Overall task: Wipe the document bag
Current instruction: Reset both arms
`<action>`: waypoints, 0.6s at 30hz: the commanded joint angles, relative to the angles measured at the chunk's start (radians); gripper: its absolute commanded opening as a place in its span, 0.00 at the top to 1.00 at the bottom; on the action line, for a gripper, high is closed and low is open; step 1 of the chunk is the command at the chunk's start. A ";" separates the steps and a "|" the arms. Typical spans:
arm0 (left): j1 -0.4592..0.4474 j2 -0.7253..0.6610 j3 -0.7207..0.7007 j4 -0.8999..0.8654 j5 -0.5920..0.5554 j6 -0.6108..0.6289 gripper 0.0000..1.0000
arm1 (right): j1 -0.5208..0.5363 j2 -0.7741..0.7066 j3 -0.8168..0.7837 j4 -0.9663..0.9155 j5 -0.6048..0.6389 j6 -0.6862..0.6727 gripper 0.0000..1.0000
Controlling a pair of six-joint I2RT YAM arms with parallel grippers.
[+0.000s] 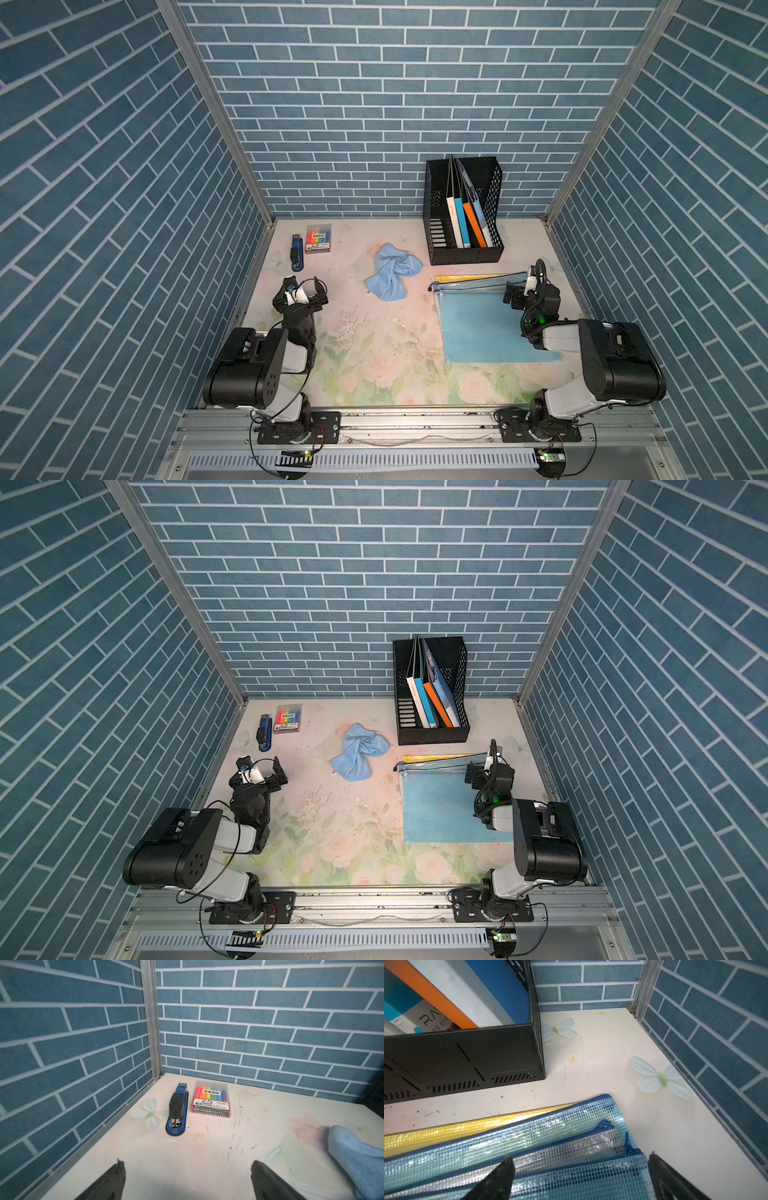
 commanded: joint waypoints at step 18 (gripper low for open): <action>-0.012 -0.004 -0.065 0.129 0.011 0.030 0.00 | -0.004 -0.003 -0.021 0.077 -0.029 -0.028 0.01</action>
